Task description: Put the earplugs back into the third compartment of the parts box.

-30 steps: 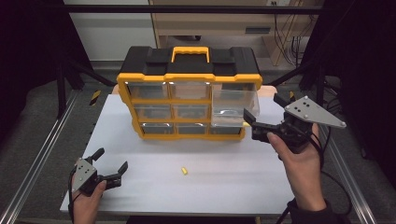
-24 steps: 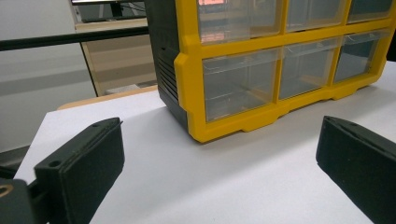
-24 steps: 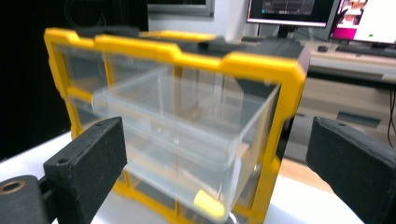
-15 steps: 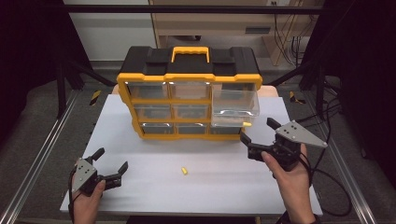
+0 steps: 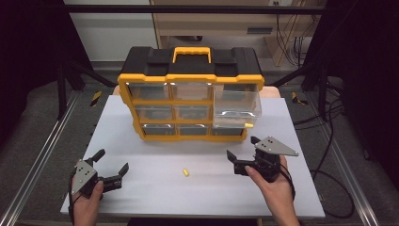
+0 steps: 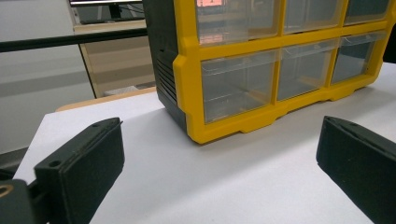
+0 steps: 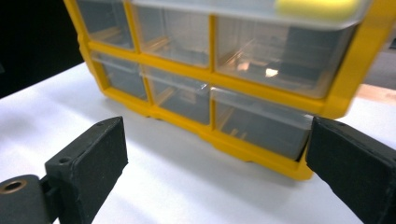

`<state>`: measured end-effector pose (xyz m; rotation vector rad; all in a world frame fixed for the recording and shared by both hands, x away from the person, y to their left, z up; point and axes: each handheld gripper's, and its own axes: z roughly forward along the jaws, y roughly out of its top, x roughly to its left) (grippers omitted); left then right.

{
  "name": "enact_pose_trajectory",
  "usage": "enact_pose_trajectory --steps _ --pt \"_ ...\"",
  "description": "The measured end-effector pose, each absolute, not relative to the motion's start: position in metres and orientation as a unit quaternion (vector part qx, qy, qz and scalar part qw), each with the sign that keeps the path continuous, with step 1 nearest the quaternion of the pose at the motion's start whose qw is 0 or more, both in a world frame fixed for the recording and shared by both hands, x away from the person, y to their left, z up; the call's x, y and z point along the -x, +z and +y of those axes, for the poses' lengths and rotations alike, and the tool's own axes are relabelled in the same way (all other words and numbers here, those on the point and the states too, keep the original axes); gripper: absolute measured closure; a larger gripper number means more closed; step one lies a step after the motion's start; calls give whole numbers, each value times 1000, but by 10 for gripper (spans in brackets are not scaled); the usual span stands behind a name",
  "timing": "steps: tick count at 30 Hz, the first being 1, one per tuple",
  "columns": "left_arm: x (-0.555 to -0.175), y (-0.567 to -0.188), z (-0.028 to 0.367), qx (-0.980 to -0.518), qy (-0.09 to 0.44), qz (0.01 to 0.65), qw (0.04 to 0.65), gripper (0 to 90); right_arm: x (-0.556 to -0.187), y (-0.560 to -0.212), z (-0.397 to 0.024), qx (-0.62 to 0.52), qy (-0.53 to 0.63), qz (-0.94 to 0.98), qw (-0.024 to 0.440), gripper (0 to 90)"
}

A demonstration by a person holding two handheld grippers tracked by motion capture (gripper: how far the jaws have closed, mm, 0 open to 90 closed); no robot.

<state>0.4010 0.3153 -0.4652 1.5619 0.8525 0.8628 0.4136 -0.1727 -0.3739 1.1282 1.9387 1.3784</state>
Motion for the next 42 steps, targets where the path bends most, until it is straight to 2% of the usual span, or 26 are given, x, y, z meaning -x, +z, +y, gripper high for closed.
enact_pose_trajectory --steps 42 --pt "-401 -465 316 -658 364 361 551 6 -431 -422 -87 -373 415 812 170 65"
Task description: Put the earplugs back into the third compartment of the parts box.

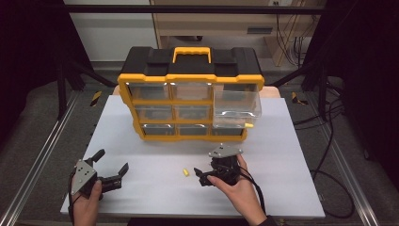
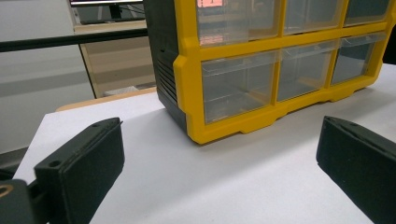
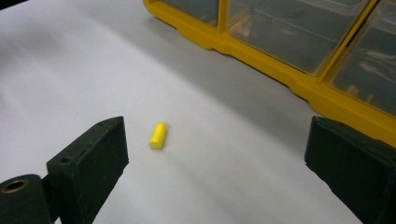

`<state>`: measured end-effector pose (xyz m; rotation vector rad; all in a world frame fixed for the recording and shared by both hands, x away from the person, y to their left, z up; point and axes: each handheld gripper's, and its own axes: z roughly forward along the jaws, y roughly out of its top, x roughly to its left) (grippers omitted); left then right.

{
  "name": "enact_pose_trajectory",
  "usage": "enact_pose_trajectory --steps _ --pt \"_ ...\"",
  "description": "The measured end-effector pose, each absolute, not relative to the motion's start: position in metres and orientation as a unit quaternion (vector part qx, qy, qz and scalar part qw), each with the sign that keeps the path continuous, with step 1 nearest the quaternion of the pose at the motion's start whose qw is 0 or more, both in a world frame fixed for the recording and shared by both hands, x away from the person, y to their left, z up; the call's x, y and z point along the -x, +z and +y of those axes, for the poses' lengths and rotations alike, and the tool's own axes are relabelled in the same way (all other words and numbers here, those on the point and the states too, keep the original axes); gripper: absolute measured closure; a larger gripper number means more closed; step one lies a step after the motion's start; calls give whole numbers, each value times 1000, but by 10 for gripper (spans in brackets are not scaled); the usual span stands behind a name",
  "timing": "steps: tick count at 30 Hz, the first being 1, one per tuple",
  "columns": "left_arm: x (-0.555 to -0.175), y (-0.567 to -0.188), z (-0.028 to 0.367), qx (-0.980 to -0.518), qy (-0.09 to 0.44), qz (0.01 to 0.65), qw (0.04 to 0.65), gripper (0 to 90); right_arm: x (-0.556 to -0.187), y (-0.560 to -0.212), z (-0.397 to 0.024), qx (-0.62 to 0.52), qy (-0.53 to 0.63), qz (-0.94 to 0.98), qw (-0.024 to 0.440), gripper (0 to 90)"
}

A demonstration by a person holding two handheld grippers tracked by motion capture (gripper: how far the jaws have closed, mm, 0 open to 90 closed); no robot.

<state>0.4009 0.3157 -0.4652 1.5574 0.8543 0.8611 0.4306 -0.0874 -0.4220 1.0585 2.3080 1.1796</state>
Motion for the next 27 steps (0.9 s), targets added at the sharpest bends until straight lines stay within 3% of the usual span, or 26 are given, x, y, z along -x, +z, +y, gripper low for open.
enact_pose_trajectory --steps 27 --pt "-402 -466 316 -662 366 361 546 6 -458 -434 -39 -369 419 819 133 66"
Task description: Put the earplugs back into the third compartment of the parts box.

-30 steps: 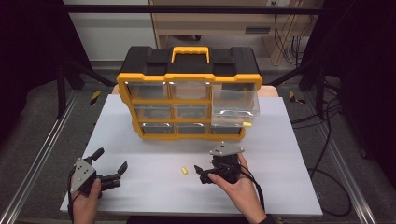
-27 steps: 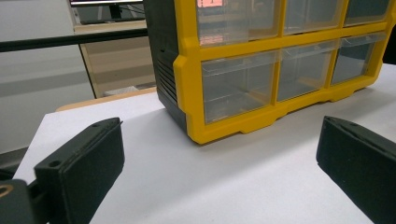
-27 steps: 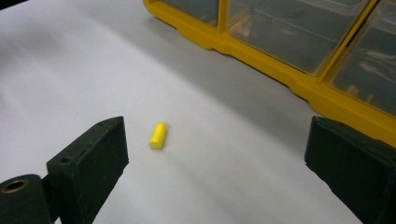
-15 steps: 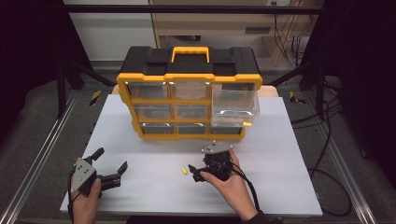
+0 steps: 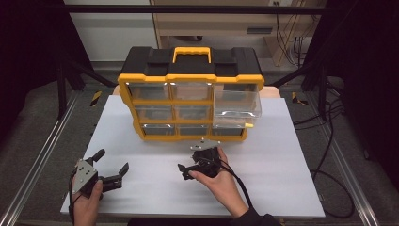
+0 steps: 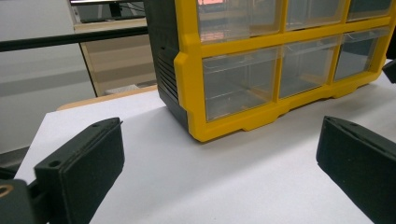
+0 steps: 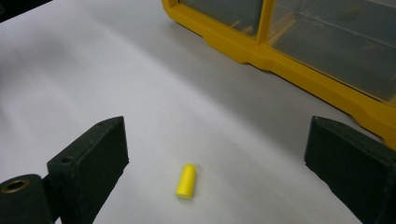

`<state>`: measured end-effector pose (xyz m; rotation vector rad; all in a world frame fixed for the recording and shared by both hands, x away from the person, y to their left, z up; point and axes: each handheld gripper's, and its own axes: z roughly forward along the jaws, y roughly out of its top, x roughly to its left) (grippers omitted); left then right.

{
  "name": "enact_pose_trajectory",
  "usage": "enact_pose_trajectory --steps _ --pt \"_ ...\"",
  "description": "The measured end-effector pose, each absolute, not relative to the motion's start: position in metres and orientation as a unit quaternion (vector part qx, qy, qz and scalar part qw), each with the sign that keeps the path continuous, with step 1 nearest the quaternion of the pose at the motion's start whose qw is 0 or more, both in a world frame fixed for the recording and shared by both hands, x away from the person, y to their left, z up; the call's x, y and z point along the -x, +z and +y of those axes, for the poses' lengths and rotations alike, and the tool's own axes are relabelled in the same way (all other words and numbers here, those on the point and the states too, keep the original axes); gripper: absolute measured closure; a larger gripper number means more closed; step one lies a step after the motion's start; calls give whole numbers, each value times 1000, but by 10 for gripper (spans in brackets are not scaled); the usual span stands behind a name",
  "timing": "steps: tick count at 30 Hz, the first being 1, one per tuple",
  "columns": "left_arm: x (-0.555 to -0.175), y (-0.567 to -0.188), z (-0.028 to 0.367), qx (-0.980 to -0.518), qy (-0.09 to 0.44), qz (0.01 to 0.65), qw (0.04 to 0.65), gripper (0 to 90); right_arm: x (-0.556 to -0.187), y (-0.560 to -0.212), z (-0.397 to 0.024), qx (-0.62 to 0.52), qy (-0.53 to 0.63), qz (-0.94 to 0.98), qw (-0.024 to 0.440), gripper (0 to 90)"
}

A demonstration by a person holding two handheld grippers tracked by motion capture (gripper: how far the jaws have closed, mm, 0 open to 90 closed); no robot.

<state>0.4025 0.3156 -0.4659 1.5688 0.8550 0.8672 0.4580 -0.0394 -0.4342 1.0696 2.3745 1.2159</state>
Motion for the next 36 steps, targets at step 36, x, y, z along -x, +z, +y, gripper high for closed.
enact_pose_trajectory --steps 36 --pt "-403 -466 316 -661 363 361 548 5 -454 -446 -23 -359 391 838 127 84"
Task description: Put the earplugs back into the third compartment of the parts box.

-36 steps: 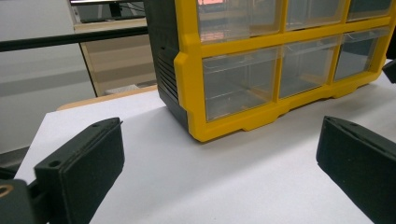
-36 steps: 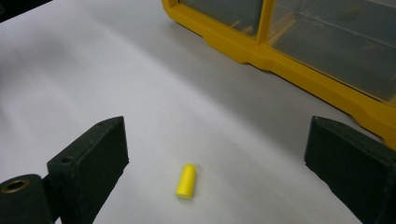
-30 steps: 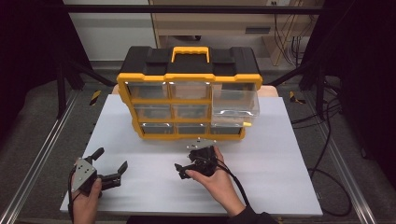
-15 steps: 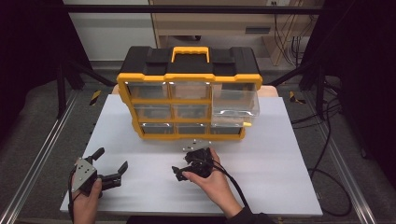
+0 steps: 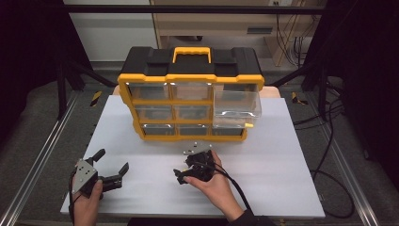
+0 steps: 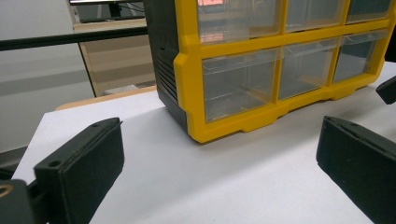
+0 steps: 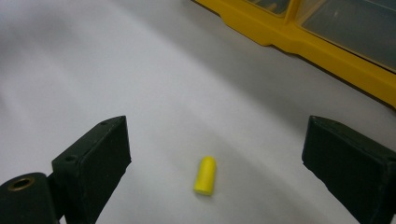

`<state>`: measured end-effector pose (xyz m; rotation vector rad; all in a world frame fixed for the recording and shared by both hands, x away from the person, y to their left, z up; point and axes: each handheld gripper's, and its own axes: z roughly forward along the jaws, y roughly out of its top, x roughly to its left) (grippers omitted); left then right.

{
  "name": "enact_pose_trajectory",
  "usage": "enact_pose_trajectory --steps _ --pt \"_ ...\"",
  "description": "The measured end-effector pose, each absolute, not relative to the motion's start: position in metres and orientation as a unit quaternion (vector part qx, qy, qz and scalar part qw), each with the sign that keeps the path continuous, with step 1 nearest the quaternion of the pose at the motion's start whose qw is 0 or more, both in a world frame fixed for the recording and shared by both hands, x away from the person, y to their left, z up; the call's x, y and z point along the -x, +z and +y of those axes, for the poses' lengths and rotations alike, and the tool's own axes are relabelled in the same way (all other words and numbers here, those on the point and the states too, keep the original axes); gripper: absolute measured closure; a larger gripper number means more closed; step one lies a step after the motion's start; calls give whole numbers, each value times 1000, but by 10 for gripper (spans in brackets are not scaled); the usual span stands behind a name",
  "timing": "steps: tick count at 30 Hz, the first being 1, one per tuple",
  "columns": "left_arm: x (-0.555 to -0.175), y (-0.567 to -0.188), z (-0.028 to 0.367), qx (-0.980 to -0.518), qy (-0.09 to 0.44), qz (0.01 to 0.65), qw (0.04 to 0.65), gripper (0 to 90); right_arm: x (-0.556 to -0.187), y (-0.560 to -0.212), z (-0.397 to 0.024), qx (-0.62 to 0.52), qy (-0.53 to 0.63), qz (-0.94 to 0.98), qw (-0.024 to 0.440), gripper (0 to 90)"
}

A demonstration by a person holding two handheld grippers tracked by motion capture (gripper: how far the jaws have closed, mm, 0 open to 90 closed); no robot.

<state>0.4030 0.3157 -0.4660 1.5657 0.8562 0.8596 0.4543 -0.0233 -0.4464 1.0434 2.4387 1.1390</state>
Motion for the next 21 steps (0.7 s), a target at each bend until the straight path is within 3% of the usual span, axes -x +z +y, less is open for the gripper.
enact_pose_trajectory --steps 5,14,21 --pt "-403 -466 315 -662 363 361 548 5 -455 -446 -26 -366 389 835 131 126" --pt "-403 -466 315 -662 363 361 548 5 -454 -448 -30 -368 401 830 119 346" --pt "-404 -466 315 -663 363 360 547 5 -452 -448 -30 -361 410 829 118 460"
